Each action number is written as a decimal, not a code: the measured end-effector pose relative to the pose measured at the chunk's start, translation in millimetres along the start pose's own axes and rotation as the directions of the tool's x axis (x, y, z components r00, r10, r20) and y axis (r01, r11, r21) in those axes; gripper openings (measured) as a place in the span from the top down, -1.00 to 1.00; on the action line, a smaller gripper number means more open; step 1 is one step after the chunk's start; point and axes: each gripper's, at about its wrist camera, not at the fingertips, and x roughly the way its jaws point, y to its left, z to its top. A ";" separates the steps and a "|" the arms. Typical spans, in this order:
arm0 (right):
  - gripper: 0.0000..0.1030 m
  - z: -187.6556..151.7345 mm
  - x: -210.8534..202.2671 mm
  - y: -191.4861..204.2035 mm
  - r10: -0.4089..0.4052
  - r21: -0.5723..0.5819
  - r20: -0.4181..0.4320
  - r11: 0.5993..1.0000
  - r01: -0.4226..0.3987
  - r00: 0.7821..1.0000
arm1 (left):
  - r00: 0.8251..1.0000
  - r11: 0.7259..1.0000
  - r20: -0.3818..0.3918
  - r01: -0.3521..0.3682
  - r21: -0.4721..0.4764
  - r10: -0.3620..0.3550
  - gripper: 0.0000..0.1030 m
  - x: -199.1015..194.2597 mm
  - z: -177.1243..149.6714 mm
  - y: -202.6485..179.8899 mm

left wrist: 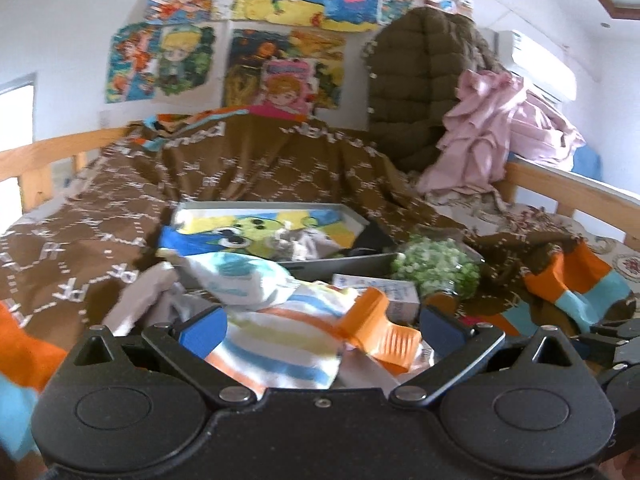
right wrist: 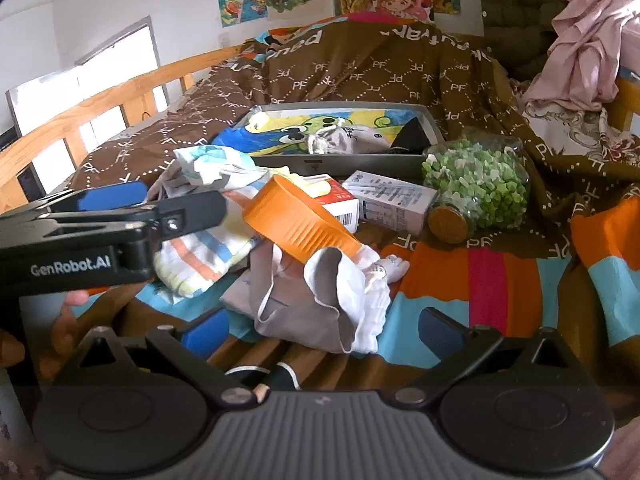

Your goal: Organize soft objects

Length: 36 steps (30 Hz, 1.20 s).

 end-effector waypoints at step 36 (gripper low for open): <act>-0.33 -2.8 39.2 23.6 -0.030 -0.113 -0.019 0.993 0.028 0.999 | 0.922 0.928 -0.114 0.372 0.002 -0.370 0.15 87.7 -1.0 22.3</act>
